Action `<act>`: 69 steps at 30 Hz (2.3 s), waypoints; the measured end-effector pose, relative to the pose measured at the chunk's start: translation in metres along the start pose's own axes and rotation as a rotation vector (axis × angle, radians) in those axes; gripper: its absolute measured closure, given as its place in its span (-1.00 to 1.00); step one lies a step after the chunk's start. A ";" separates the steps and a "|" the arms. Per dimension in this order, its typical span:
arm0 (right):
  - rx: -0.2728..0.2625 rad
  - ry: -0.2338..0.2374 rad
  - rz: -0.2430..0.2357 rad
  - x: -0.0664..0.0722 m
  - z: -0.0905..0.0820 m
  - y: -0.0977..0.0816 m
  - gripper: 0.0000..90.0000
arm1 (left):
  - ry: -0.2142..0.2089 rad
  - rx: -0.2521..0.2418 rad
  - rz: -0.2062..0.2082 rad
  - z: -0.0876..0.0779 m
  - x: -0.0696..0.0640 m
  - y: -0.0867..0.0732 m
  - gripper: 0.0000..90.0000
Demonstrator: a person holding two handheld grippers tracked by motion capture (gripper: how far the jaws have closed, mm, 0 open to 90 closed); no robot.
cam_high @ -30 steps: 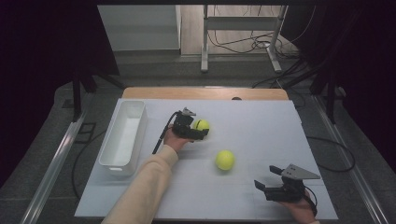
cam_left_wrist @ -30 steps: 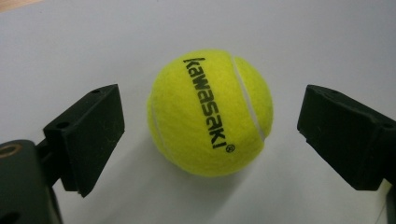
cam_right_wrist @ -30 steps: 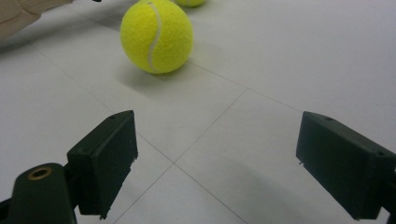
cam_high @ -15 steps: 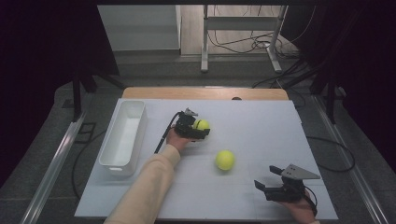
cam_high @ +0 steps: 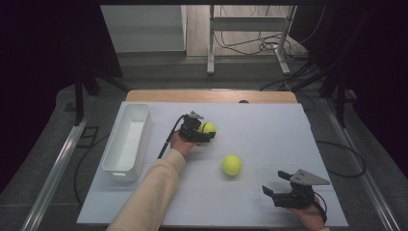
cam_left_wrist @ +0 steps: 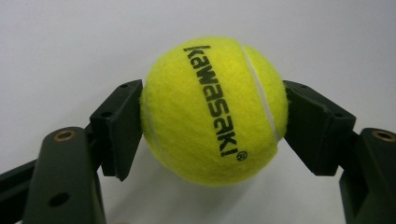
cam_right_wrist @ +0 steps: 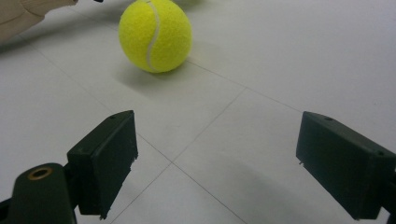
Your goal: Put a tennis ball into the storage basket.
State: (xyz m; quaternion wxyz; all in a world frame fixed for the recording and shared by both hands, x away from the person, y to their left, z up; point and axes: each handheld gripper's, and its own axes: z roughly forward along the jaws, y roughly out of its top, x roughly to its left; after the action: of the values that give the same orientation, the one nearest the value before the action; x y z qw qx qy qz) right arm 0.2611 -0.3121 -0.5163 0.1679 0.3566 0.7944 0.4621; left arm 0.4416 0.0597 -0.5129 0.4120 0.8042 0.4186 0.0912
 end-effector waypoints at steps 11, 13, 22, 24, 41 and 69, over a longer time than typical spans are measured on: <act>0.002 -0.004 -0.003 0.000 0.000 0.000 -0.71 | -0.024 -0.012 0.013 -0.015 -0.004 -0.005 -0.42; 0.002 -0.004 -0.003 0.000 0.000 0.000 -0.71 | -0.028 -0.012 0.015 -0.018 -0.004 -0.006 -0.42; 0.000 -0.007 0.001 0.000 0.000 0.000 -0.71 | -0.035 -0.023 0.030 -0.028 -0.008 -0.011 -0.42; 0.000 -0.008 -0.001 0.000 0.000 0.000 -0.71 | -0.037 -0.024 0.032 -0.029 -0.009 -0.012 -0.42; -0.002 -0.009 0.002 0.000 0.000 0.000 -0.71 | -0.054 -0.042 0.033 -0.041 -0.013 -0.022 -0.42; 0.000 -0.013 -0.005 0.000 -0.001 0.000 -0.70 | -0.066 -0.049 0.053 -0.055 -0.020 -0.026 -0.42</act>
State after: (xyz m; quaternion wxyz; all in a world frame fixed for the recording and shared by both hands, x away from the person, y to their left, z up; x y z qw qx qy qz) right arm 0.2608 -0.3123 -0.5159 0.1745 0.3576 0.7941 0.4594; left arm 0.3864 0.0846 -0.4930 0.4427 0.8072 0.3809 0.0856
